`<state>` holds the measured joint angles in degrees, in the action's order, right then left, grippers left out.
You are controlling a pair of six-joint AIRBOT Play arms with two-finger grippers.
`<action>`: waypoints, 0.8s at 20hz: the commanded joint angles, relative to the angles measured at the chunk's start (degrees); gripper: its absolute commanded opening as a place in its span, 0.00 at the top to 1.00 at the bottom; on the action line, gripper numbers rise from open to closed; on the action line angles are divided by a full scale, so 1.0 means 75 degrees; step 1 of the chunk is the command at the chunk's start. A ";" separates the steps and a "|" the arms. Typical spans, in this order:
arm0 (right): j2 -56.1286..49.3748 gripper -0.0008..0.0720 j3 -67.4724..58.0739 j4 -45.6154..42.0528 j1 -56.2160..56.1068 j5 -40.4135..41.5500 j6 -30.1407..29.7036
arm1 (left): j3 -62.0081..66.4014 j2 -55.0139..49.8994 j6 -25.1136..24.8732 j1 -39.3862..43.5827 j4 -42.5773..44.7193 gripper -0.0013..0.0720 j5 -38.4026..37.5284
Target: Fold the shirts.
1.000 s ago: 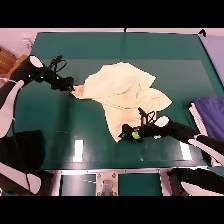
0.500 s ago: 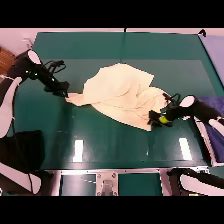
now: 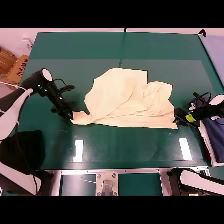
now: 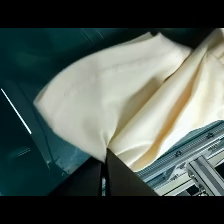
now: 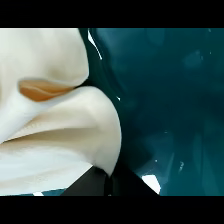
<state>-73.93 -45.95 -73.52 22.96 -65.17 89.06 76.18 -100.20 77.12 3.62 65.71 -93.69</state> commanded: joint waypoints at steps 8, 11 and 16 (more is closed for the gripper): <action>-0.0003 0.97 -0.0032 0.0143 -0.0306 -0.0128 -0.0224 | 0.0251 -0.0006 -0.0356 0.0169 0.0020 0.00 -0.0117; -0.0006 0.97 -0.0032 0.0143 -0.0306 -0.0149 -0.0224 | 0.1046 -0.0006 -0.0347 0.0172 -0.0009 0.00 0.0093; -0.0006 0.96 -0.0032 0.0146 -0.0306 -0.0064 -0.0224 | 0.0848 -0.0009 -0.0994 0.0583 -0.1807 0.01 0.0813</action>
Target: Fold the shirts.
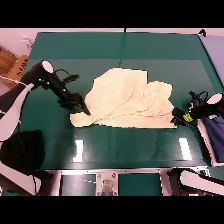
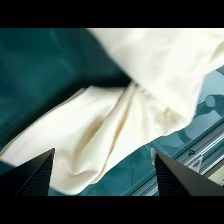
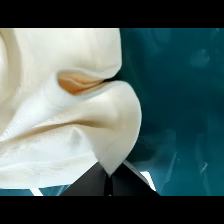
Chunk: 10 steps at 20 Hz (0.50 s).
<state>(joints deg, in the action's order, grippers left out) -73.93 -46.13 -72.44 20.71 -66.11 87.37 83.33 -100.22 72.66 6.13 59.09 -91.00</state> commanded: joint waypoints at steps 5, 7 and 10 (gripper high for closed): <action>-0.0006 0.96 -0.0009 0.0003 -0.0006 0.0122 0.0000 | -0.1035 -0.0117 -0.0557 0.1256 -0.0906 0.01 0.1652; -0.0006 0.97 -0.0009 0.0003 -0.0006 0.0122 0.0000 | -0.1072 -0.0114 -0.0571 0.1553 -0.0906 0.08 0.1795; -0.0006 0.97 -0.0009 0.0003 -0.0006 0.0114 0.0000 | -0.1023 -0.0114 -0.1166 0.1673 -0.0901 0.95 0.1419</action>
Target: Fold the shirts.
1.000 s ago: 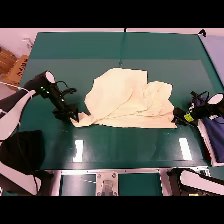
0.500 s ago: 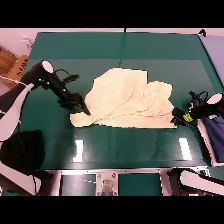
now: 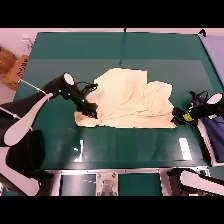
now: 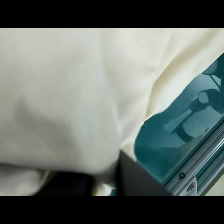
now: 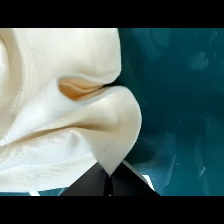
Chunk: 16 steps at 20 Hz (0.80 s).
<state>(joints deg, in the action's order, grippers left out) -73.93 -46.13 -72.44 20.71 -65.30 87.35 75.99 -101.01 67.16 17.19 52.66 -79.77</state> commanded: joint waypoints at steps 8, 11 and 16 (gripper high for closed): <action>0.0507 0.97 -0.1250 0.2425 0.0099 -0.1262 -0.0740 | 0.1416 0.1256 -0.0006 -0.1172 -0.0023 0.95 -0.1376; 0.1102 0.97 -0.2999 0.4249 0.0466 -0.1862 -0.1119 | 0.2168 0.2363 0.0207 -0.1786 -0.0085 0.95 -0.1396; 0.1982 0.97 -0.6589 0.5257 0.1341 -0.1603 -0.1070 | 0.4162 0.4371 0.0749 -0.2637 -0.0082 0.95 -0.0743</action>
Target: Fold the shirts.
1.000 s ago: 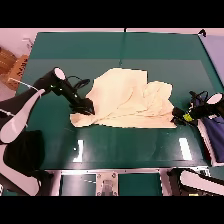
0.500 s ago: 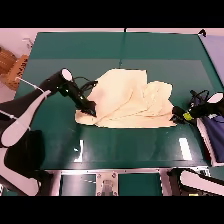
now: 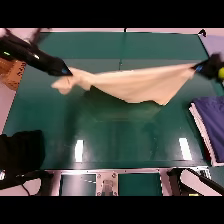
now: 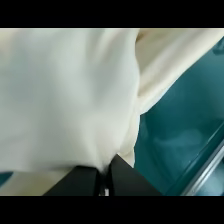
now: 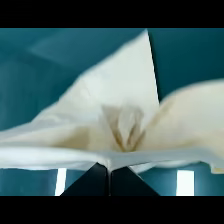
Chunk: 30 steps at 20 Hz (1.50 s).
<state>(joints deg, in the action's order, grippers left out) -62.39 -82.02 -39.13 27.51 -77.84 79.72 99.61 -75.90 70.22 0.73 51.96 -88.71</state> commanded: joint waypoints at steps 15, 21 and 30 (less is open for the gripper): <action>0.1699 0.97 -0.3133 0.0560 0.1008 0.0743 -0.0041 | 0.1550 0.3264 0.0501 -0.0571 0.0513 0.95 0.2250; 0.1396 0.97 0.1209 0.0545 -0.0787 0.1888 -0.1017 | -0.1174 0.1728 -0.0440 -0.0341 -0.0221 0.95 0.2804; -0.2614 0.97 0.2550 0.0562 -0.1594 0.4325 -0.1524 | -0.1964 -0.2722 -0.2008 0.0239 -0.1565 0.95 0.5875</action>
<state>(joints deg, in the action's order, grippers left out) -72.62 -62.65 -34.96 16.49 -49.58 69.10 85.76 -87.50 60.31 1.96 46.85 -52.42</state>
